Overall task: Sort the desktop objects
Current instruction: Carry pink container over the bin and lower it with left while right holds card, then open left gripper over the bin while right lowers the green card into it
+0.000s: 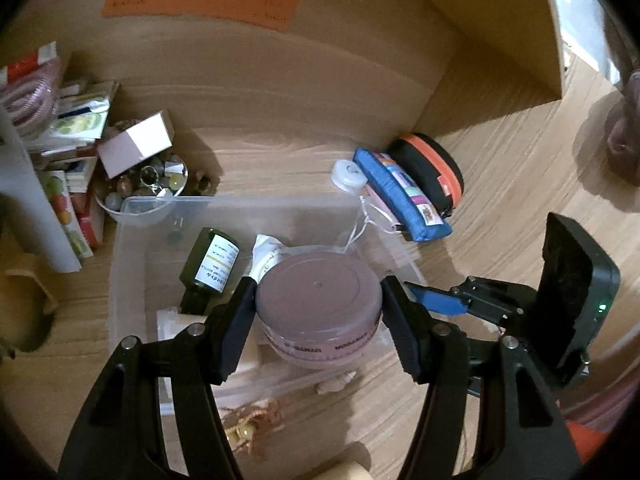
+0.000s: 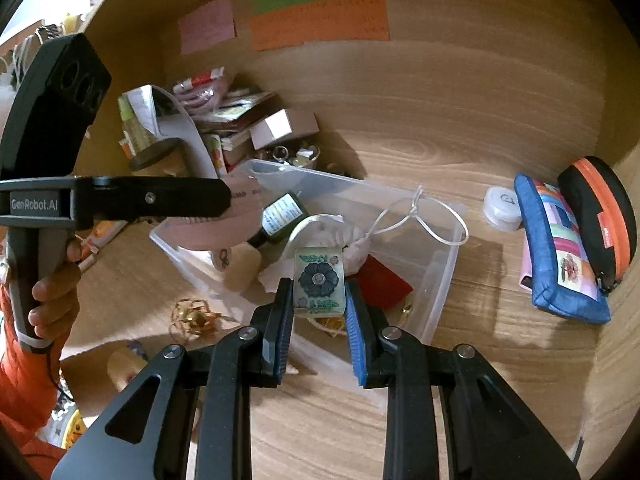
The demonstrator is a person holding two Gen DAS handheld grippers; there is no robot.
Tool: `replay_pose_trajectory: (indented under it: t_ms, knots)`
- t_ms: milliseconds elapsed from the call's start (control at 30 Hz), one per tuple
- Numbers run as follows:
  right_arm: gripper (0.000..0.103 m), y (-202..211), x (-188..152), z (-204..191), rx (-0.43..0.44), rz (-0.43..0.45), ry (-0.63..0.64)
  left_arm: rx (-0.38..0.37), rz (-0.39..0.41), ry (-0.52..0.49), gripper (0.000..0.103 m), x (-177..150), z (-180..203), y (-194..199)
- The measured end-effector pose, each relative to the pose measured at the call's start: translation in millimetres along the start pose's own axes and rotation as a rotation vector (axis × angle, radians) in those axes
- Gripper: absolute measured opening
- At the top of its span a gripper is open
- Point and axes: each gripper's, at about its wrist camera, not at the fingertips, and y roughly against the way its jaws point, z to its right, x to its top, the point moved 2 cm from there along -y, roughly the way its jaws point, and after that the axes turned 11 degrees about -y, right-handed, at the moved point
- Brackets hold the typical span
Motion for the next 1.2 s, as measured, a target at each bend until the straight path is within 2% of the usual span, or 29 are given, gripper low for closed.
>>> replay_pose_trajectory:
  t_ms: [200, 467, 767, 867, 967, 1033, 1100, 1200]
  knots:
    - [0.022, -15.9, 3.3, 4.0, -0.048, -0.026, 0.024, 0.005, -0.041, 0.01, 0.062, -0.3, -6.2, -20.2]
    - [0.022, -33.5, 1.3, 11.2, -0.041, -0.05, 0.002, 0.022, -0.069, 0.008, 0.062, -7.5, -11.2, -31.9]
    - [0.022, -33.7, 0.4, 7.5, -0.072, -0.011, 0.041, 0.037, -0.091, -0.008, 0.062, -9.9, -10.2, -39.8]
    - [0.025, -33.0, 0.3, 8.8, -0.07, -0.008, 0.04, 0.049, -0.097, -0.019, 0.062, -10.6, -8.0, -41.0]
    - [0.027, -31.6, -0.3, 8.3, -0.072, -0.001, 0.044, 0.027, -0.087, -0.021, 0.063, -10.2, -6.4, -37.9]
    - [0.03, -29.6, -0.8, 8.0, -0.077, 0.009, 0.049, 0.015, -0.08, -0.019, 0.063, -9.8, -6.6, -35.1]
    - [0.043, -26.9, -1.5, 7.2, -0.072, 0.018, 0.056, 0.007, -0.076, -0.021, 0.063, -9.4, -5.4, -33.4]
    - [0.048, -25.5, -3.3, 3.6, -0.085, 0.032, 0.075, 0.005, -0.07, -0.02, 0.064, -9.0, -4.2, -32.6]
